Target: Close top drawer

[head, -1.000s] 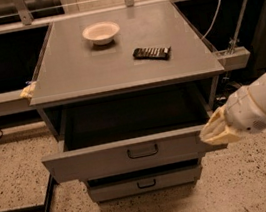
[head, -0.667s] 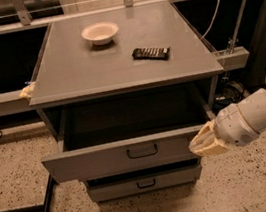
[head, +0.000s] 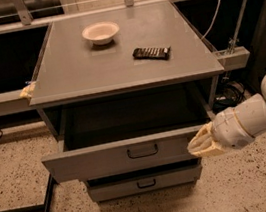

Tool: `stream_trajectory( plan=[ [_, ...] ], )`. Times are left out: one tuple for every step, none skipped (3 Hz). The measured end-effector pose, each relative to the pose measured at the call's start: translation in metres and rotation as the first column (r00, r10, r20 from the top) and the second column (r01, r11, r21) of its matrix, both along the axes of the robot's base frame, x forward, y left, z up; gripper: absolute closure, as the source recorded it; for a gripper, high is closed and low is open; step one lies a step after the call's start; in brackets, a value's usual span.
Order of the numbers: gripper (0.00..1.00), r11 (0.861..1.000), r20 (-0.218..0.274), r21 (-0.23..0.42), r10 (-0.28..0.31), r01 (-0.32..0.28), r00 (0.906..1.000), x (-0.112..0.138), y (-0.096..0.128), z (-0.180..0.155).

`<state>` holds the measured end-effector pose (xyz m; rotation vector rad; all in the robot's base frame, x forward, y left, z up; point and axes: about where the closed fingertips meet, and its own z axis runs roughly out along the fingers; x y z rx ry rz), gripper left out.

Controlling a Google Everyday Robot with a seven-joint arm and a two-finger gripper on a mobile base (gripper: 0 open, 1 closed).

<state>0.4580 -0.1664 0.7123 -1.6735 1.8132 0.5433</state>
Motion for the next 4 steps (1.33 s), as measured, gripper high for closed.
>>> stream_trajectory(
  plan=[
    [1.0,0.999,0.1,-0.029,0.032,-0.03,0.9945,0.015,0.004,-0.011],
    [1.0,0.997,0.195,-0.057,0.054,-0.044,0.9794,0.029,0.008,-0.017],
    [1.0,0.995,0.267,-0.09,0.056,-0.033,0.962,0.042,0.008,-0.023],
    [1.0,0.993,0.317,-0.12,0.041,-0.003,0.9475,0.055,0.006,-0.03]
  ],
)
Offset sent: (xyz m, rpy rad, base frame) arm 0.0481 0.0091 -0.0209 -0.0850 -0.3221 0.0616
